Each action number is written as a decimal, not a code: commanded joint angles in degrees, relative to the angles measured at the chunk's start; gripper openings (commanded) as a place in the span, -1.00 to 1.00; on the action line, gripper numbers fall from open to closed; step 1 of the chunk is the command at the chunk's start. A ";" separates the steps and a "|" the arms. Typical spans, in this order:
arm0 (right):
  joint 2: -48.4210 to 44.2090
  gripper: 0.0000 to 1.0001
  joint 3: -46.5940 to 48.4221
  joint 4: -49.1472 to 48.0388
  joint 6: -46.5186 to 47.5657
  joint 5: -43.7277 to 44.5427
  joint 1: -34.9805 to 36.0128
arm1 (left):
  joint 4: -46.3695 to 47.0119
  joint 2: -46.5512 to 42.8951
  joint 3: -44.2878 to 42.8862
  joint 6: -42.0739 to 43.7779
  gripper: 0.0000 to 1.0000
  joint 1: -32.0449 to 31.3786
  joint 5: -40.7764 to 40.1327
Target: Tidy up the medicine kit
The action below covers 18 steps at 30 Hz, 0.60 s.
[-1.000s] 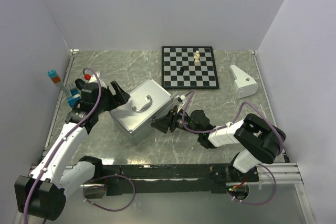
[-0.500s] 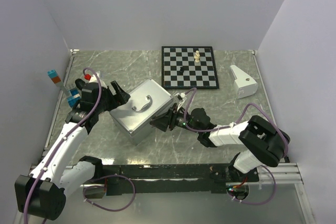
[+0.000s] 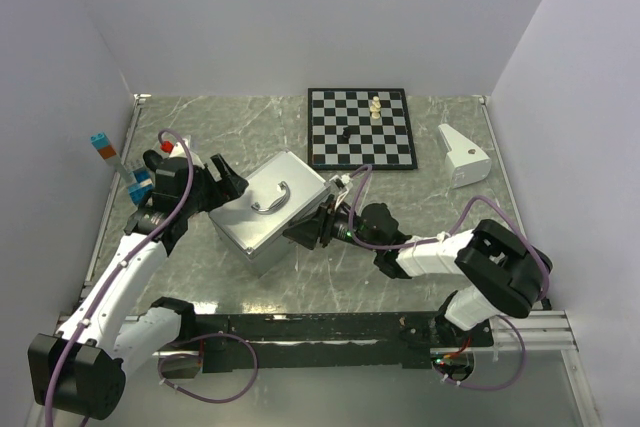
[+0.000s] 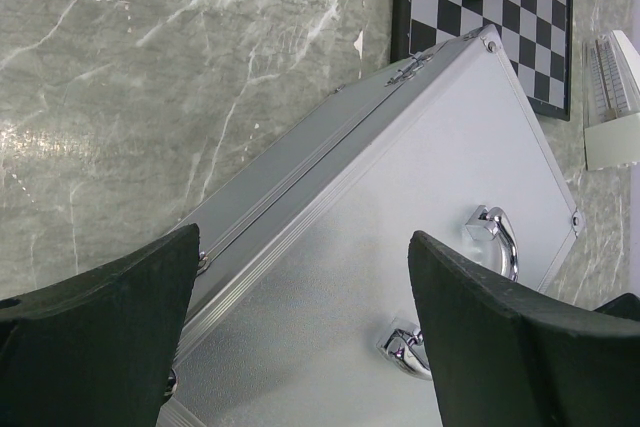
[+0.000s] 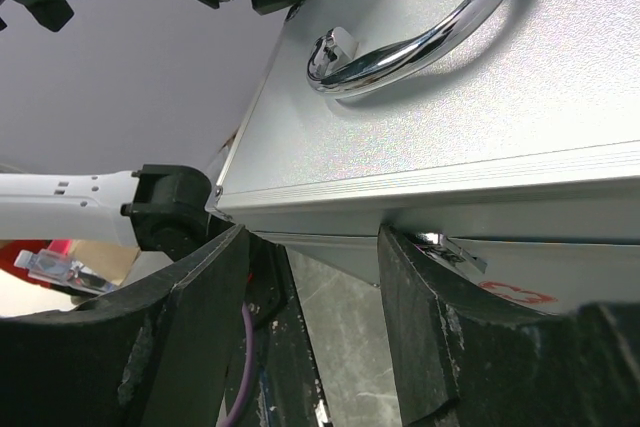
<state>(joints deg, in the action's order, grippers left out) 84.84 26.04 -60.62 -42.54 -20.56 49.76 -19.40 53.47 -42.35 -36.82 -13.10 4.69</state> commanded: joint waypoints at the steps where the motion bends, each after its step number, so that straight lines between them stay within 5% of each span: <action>1: -1.25 0.24 1.03 0.06 1.67 0.60 0.25 | -0.38 -0.65 -0.01 -0.71 0.79 0.01 1.11; 13: -16.61 0.33 -2.05 9.45 7.29 4.03 0.25 | -0.29 -1.44 -3.88 -1.94 0.86 -0.08 0.77; 18: -31.81 0.53 2.16 38.77 16.51 18.05 -0.18 | -1.52 -3.98 -5.73 -2.64 0.93 -0.08 -4.51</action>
<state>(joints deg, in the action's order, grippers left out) 63.68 24.14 -43.64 -34.57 -14.76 49.74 -20.91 52.84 -44.36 -38.15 -13.10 4.08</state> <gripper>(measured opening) 0.720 0.980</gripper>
